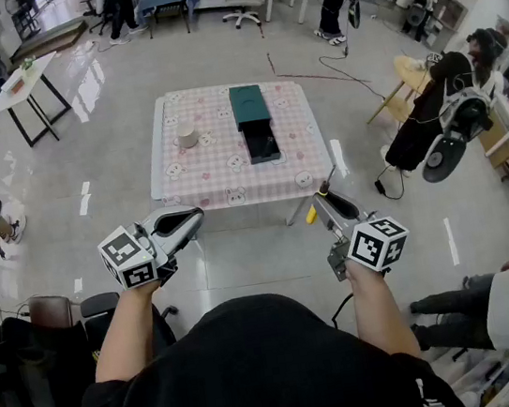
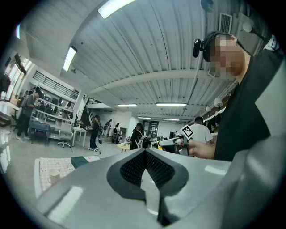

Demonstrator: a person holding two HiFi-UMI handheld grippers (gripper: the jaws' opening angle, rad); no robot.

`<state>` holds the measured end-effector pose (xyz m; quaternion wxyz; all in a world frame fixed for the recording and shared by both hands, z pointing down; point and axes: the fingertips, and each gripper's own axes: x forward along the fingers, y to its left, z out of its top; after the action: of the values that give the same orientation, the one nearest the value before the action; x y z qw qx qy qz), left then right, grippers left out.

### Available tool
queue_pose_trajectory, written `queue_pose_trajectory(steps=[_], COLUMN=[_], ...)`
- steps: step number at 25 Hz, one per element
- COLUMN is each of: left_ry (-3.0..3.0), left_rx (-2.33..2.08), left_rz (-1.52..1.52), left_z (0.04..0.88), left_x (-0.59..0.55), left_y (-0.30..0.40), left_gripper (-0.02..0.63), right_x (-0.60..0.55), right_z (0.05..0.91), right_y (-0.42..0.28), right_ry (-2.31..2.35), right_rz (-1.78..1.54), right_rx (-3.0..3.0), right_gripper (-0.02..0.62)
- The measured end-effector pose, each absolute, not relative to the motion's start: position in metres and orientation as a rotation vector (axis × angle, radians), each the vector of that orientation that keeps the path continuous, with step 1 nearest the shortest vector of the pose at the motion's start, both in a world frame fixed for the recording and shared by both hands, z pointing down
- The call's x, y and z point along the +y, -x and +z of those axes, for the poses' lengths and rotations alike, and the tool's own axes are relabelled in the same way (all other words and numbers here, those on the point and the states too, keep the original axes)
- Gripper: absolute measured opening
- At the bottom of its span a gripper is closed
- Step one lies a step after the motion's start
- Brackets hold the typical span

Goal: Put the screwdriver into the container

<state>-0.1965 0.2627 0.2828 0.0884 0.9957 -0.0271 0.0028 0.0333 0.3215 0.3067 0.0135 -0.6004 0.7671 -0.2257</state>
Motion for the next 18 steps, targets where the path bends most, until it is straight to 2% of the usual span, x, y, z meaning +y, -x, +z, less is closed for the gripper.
queue_pose_trajectory(steps=[18], left_ry=[-2.975], left_rx=[-0.029], left_rz=[0.035], left_z=[0.279], left_x=[0.272], left_y=[0.233], left_gripper=[0.0], right_x=[0.324], right_z=[0.303], right_y=[-0.002], right_ry=[1.9], right_rz=[-0.685], right_rx=[2.329], right_gripper=[0.104])
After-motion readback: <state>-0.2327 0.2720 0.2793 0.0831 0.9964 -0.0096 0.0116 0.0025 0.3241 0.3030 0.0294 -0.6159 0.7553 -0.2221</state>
